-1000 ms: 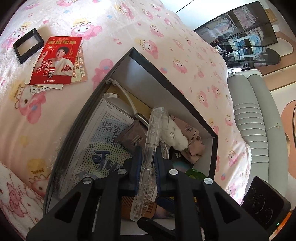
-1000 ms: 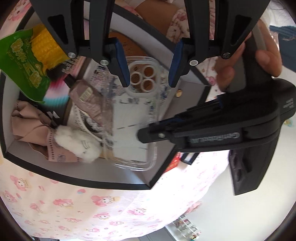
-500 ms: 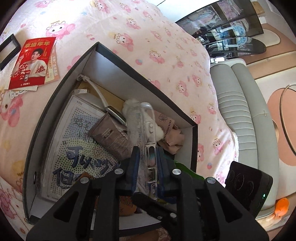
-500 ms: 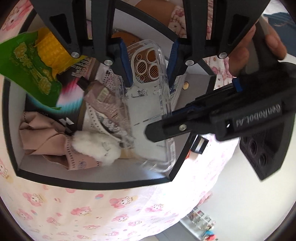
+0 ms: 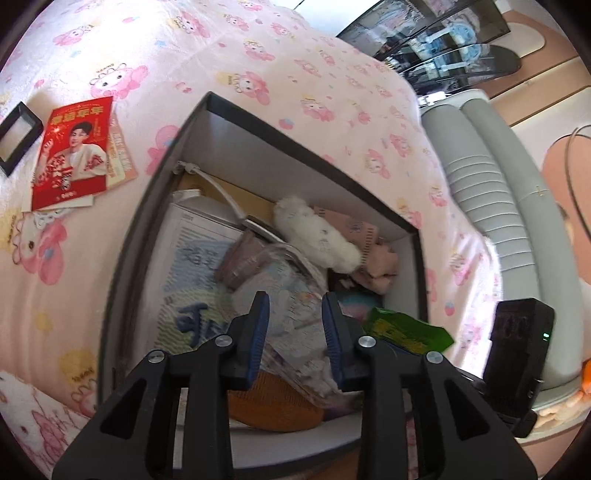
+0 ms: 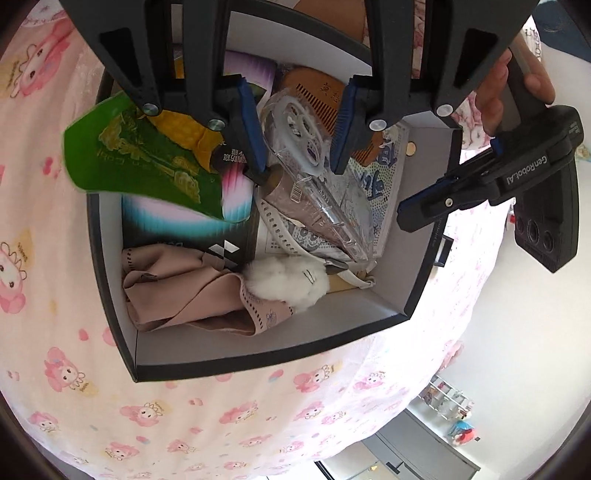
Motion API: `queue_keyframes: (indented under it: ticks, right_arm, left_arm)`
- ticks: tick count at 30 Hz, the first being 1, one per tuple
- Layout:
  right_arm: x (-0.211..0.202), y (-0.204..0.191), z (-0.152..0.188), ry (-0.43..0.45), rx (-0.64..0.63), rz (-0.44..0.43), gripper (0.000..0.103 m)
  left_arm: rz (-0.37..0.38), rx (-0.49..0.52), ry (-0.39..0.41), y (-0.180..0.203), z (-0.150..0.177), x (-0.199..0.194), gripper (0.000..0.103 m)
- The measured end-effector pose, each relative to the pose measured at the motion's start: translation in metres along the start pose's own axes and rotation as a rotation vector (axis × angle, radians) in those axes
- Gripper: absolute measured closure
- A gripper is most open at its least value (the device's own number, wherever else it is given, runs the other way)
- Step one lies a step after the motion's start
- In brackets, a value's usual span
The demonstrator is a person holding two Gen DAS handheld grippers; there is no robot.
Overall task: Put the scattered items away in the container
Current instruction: 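Lower the phone case into the shoebox and open the left gripper, then press the phone case down inside the shoebox with both grippers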
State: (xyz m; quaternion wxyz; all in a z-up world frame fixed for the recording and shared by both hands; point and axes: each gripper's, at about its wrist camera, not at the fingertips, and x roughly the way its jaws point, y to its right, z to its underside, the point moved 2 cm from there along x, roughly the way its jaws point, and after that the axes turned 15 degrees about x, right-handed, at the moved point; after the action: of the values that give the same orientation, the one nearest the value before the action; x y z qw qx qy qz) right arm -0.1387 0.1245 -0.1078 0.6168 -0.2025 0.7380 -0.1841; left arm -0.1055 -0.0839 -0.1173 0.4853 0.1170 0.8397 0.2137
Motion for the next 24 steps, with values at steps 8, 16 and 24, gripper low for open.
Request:
queue_keyframes:
  ticks: [8, 16, 24]
  right_arm:
    - [-0.028, 0.018, 0.02, 0.063, 0.063, -0.048, 0.07]
    - [-0.01, 0.011, 0.032, -0.04, 0.016, 0.001, 0.068]
    - [-0.025, 0.017, 0.034, 0.042, 0.049, -0.015, 0.068]
  left_arm:
    - [-0.057, 0.078, -0.099, -0.01, -0.02, 0.028, 0.066]
    - [-0.015, 0.08, -0.127, -0.005, -0.01, 0.035, 0.065]
    - [-0.06, 0.04, -0.068, -0.015, -0.013, 0.028, 0.07]
